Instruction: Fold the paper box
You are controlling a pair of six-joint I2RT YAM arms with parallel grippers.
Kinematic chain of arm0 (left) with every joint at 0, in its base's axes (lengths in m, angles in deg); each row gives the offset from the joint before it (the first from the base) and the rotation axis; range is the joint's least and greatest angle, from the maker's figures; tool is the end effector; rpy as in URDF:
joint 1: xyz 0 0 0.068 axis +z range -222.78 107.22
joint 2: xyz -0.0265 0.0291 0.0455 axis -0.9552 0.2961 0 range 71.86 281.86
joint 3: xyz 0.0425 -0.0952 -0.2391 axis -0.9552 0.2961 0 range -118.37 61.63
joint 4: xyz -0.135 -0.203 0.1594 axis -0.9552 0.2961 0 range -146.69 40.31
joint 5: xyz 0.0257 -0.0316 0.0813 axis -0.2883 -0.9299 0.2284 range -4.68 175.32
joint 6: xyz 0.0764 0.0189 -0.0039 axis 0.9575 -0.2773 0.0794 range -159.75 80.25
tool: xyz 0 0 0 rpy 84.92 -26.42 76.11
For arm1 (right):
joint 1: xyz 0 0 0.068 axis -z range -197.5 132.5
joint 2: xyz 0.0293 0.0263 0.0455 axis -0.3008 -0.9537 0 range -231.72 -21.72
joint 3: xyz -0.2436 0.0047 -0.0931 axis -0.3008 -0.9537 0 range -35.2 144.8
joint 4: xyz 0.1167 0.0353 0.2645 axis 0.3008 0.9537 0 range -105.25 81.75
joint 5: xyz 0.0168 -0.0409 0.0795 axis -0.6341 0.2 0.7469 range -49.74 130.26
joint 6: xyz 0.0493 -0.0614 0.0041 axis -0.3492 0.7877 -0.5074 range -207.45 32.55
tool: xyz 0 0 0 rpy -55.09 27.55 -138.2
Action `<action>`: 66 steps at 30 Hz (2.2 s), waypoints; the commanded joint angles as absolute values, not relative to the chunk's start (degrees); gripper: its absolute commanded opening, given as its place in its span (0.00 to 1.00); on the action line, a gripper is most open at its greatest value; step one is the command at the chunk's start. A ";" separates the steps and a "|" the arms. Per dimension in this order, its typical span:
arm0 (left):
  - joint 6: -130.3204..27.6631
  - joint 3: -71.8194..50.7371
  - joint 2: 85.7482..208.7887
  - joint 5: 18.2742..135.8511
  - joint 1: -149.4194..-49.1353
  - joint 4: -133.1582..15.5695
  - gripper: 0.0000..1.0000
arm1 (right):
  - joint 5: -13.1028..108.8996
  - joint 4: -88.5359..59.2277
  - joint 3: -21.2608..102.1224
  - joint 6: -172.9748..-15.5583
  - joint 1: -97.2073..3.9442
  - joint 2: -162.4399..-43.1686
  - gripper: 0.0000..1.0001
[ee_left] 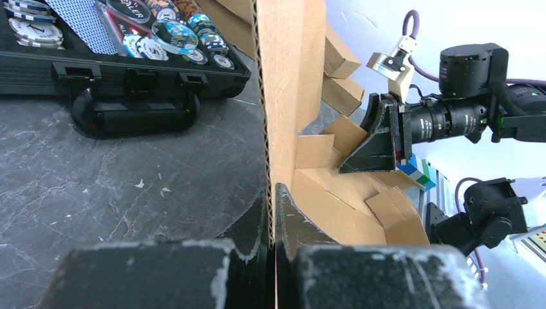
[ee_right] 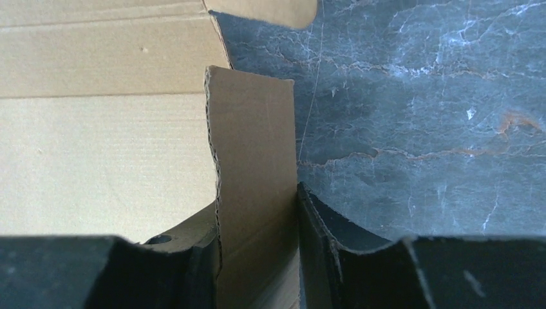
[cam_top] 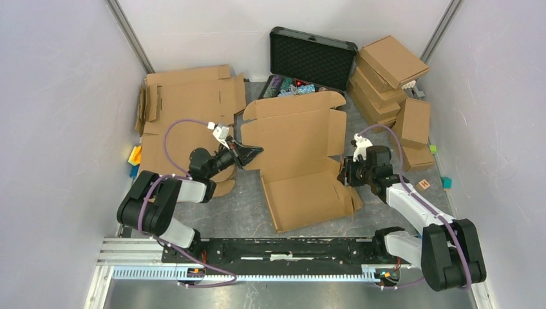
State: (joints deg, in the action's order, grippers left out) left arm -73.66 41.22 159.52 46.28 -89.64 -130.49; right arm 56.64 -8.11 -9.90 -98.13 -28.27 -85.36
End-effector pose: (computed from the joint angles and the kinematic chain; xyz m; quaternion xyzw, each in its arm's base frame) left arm 0.2725 -0.1270 0.1475 0.1537 0.6573 -0.5025 0.5402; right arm 0.2518 0.0672 0.1154 -0.0546 0.9160 0.1994 0.3439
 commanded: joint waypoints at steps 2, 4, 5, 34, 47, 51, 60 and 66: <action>-70.91 43.45 156.02 48.51 -91.15 -133.61 0.02 | 58.04 -14.65 -6.00 -100.05 -28.67 -87.22 0.39; -70.03 43.91 155.09 49.51 -91.23 -134.04 0.02 | 58.15 -14.83 -5.22 -100.46 -28.67 -88.13 0.38; -69.92 44.16 154.68 49.74 -91.30 -134.55 0.02 | 57.70 -14.82 -4.62 -100.57 -28.73 -88.57 0.38; -49.37 55.08 129.96 75.79 -105.08 -115.06 0.02 | 45.70 4.84 -9.05 -100.24 -29.37 -72.03 0.98; -48.78 56.28 127.12 79.29 -105.04 -113.55 0.02 | 42.10 26.29 -0.24 -121.51 -29.44 -68.69 0.98; -48.72 56.13 127.35 79.03 -105.04 -113.73 0.02 | 48.55 25.40 -3.88 -126.22 -29.76 -65.24 0.96; -48.98 55.43 129.55 76.40 -105.04 -114.44 0.02 | 54.19 20.05 -9.46 -132.33 -35.03 -65.41 0.81; -49.78 53.72 132.26 71.73 -105.03 -114.26 0.02 | 52.07 16.55 -9.37 -131.51 -36.05 -69.47 0.66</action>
State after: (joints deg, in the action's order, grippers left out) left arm -51.98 55.58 130.28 76.02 -104.79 -113.84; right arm 52.68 21.04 -9.53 -130.50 -35.74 -67.31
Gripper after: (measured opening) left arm 0.043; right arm 0.695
